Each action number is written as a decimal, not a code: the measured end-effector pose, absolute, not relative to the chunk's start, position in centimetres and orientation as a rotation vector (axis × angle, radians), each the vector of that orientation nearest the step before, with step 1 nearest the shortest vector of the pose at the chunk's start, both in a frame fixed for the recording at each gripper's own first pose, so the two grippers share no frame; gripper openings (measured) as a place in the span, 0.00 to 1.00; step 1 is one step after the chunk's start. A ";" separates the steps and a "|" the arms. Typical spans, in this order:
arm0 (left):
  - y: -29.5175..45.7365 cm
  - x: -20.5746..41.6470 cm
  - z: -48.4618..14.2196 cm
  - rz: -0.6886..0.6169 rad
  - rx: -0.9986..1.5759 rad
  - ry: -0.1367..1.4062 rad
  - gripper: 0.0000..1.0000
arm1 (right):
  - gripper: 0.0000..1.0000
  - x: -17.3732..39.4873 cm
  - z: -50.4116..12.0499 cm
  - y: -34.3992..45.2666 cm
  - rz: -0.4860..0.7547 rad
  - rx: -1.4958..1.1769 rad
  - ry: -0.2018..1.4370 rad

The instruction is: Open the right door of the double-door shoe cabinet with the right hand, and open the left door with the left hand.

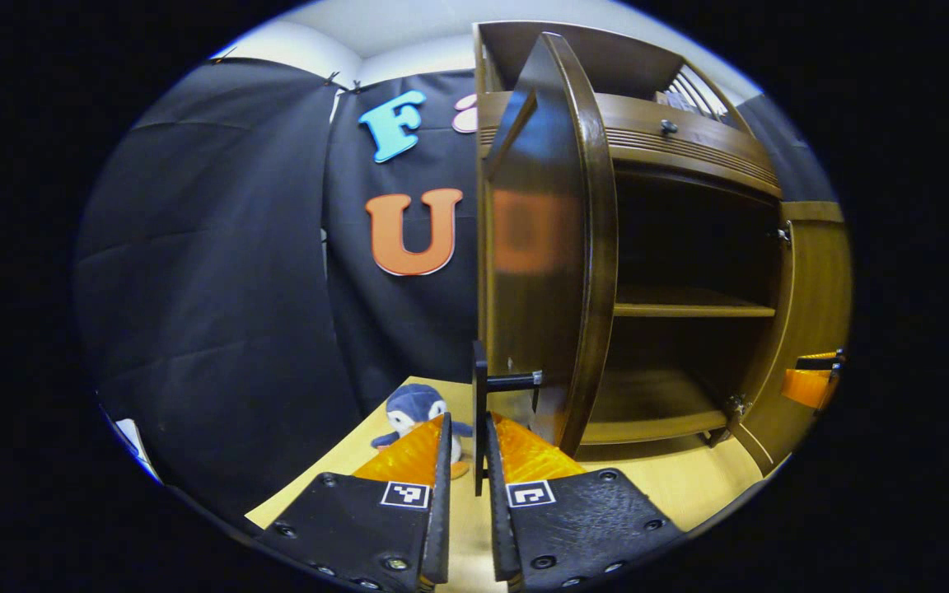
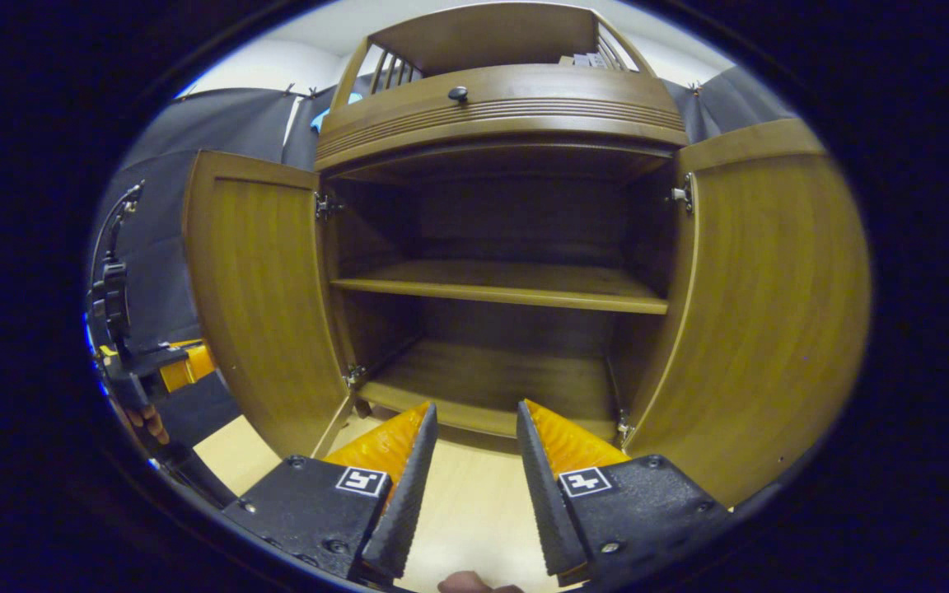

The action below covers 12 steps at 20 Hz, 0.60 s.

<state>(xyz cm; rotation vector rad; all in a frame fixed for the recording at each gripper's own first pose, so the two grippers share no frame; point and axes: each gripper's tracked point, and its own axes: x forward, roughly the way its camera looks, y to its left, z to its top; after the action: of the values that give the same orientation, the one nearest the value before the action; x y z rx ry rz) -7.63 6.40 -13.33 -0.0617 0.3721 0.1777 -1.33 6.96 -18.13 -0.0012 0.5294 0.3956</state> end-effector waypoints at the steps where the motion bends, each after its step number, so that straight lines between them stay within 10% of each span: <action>1: 6.5 -7.8 -13.5 0.170 -0.086 0.377 0.17 | 0.65 -1.2 -18.1 6.9 0.388 -0.006 0.528; 12: 11.3 -10.1 -14.1 0.199 -0.096 0.401 0.16 | 0.65 -0.8 -16.6 7.1 0.310 0.003 0.494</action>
<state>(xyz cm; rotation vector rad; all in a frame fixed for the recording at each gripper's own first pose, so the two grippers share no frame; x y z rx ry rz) -10.06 11.33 -14.14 -0.0957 0.4011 0.1992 -0.80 7.07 -16.62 0.0032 0.4937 0.3095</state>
